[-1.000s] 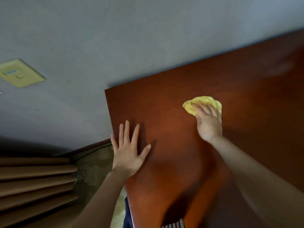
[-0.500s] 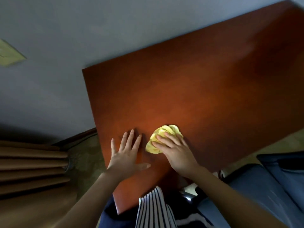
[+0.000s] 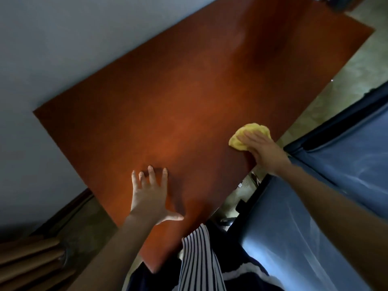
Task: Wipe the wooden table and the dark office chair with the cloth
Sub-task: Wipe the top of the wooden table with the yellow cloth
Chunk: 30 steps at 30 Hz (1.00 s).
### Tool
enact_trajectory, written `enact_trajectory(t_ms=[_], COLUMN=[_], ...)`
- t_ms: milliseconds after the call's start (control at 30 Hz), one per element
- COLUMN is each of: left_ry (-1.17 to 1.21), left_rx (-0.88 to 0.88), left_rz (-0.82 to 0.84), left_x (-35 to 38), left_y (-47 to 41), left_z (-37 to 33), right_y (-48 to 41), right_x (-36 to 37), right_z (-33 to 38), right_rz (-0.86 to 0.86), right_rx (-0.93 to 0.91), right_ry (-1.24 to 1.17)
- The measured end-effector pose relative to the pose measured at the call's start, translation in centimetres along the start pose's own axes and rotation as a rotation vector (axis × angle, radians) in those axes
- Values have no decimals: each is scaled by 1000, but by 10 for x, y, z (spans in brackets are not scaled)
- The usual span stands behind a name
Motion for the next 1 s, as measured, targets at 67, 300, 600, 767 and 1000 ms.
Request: enact_trajectory(t_ms=[67, 300, 600, 767, 1000], left_ry=[-61, -172, -171, -92, -23], left_rx=[63, 316, 463, 476, 503], left_rz=[-17, -89, -110, -88, -140], left_x=[0, -1, 1, 3, 6], left_y=[3, -3, -14, -18, -20], left_z=[7, 36, 59, 67, 73], right_y=[-8, 17, 129, 183, 225], right_x=[-2, 33, 104, 125, 147], right_z=[2, 75, 215, 263, 270], right_rz=[-13, -110, -106, -171, -138], right_rx=[135, 461, 386, 258, -123], right_ry=[-68, -106, -173, -185, -48])
Point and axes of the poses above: each hand's wrist, its own y-axis away from the middle knuckle, its own x-axis out of the palm, z = x × y, the point moved 2 cm from there along -y, towards the middle knuckle, and after that the axes turned 10 degrees about x, right-handed, at the moved point
